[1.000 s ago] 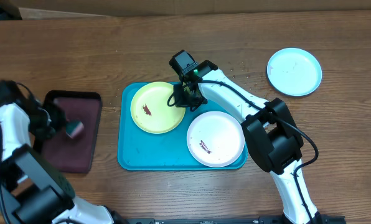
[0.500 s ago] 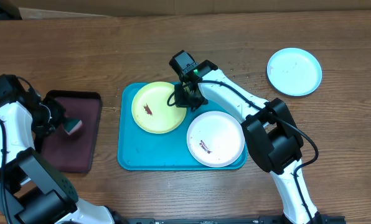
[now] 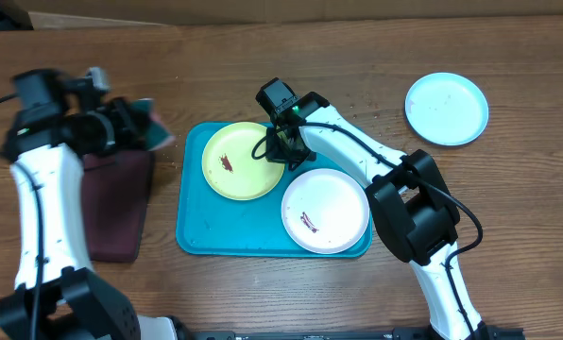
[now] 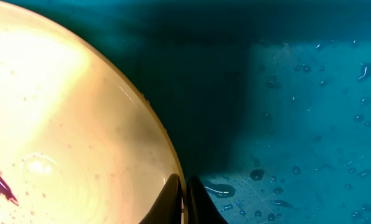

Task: Clean dirty plates on tray and stack at the side
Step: 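Scrub the yellow-green plate with the sponge in the left gripper, then lift the yellow-green plate with the right gripper and stack it on the light blue plate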

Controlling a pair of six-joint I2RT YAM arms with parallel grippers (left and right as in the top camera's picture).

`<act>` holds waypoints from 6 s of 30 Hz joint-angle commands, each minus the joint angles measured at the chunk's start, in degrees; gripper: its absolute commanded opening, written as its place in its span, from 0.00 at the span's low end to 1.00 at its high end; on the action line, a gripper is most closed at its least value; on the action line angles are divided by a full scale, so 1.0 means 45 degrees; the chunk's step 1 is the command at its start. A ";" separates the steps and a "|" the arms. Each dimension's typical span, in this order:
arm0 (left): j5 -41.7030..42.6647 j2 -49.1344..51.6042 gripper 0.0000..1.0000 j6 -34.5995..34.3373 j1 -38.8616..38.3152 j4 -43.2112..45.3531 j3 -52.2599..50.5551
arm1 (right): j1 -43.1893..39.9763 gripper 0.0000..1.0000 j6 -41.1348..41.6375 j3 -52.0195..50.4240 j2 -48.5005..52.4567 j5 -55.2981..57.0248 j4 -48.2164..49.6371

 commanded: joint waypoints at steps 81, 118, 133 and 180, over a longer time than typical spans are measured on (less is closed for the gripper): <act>-1.3988 0.5464 0.04 -0.4031 -0.6402 -0.0214 -0.0957 | -0.0223 0.04 0.0651 0.0175 -0.0053 0.0656 -0.0141; -0.6766 0.3021 0.04 -0.3784 0.2943 -0.2414 -0.0665 | 0.2749 0.04 -0.9923 0.0971 -0.3084 1.1268 0.0199; -0.6800 0.3021 0.04 -0.3784 0.3517 -0.0831 -0.1379 | 0.5231 0.04 -1.6135 0.0971 -0.3084 1.6373 0.5095; -0.6761 0.3026 0.04 -0.3507 0.3507 -0.0607 -0.1389 | -1.1166 0.04 -0.1059 0.0840 -0.3580 0.0772 -0.3313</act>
